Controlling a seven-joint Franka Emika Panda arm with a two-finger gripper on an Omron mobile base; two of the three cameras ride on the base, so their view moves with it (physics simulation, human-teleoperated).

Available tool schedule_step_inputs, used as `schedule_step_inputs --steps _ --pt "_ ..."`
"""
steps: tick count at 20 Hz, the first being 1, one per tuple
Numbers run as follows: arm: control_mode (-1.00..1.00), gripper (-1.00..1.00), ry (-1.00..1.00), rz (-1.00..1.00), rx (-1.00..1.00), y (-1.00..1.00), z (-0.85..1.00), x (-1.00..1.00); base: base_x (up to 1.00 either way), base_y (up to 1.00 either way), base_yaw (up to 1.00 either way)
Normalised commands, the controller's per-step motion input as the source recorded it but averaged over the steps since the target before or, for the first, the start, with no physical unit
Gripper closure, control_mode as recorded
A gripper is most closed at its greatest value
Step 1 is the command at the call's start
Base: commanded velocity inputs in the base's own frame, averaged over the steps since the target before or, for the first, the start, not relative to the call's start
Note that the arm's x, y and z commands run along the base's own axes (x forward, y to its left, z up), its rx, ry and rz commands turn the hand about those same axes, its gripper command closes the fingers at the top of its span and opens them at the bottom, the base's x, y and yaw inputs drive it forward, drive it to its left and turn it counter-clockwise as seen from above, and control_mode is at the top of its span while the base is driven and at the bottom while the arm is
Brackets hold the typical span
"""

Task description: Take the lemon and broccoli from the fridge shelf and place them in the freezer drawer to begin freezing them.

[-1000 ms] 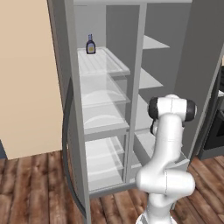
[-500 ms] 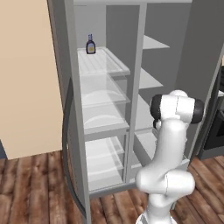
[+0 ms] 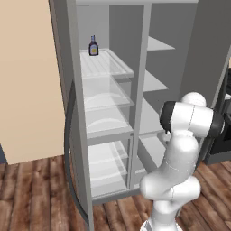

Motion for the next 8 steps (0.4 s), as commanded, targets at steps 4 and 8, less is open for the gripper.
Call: schedule_step_inputs --steps 4,8 --pt "-1.00 -1.00 0.00 0.00 0.00 0.07 0.71 -0.24 0.00 0.00 0.00" --pt "-1.00 -1.00 0.00 0.00 0.00 0.24 0.68 -0.34 0.00 0.00 0.00"
